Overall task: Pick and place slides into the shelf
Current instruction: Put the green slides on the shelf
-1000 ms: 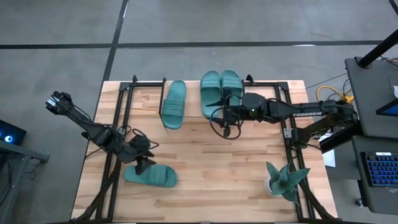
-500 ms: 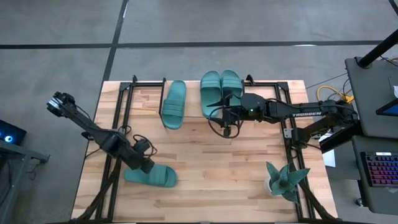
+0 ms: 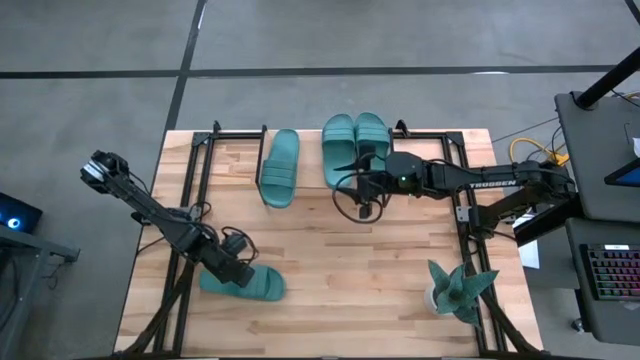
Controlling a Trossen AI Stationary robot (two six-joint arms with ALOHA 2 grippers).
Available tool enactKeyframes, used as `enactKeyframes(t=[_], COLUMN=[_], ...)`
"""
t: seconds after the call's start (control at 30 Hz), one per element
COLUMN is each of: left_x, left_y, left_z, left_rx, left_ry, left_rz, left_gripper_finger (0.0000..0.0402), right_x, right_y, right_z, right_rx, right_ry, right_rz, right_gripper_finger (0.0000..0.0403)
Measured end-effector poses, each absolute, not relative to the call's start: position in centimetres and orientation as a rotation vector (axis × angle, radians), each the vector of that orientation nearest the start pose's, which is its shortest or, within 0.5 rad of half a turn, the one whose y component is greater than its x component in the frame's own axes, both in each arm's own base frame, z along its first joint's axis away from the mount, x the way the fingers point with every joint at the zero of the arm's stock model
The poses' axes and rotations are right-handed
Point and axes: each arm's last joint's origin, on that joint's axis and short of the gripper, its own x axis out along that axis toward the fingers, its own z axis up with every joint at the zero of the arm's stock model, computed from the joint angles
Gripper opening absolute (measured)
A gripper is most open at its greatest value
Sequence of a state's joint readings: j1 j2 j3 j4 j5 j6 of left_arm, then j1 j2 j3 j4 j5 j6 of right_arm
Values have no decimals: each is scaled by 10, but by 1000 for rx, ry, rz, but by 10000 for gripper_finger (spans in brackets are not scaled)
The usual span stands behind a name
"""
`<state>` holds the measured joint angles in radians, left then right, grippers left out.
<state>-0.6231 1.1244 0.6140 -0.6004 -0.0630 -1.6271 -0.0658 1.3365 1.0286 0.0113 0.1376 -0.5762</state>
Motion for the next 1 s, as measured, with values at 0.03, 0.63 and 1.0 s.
enactKeyframes(t=[0.03, 0.63, 1.0], left_x=[158, 165, 165], left_y=[-111, -113, -113], left_z=[189, 178, 167], left_rx=[-1055, -1119, -1169], left_ry=[1133, 980, 926], left_rz=[428, 360, 280], left_gripper_finger=[173, 173, 109], right_x=[302, 301, 301], right_y=[-24, -24, -24], right_z=[315, 311, 311], right_rx=[-582, -557, -557], right_ry=[350, 365, 368], right_rz=[-119, -133, -132], right_gripper_finger=[219, 219, 219])
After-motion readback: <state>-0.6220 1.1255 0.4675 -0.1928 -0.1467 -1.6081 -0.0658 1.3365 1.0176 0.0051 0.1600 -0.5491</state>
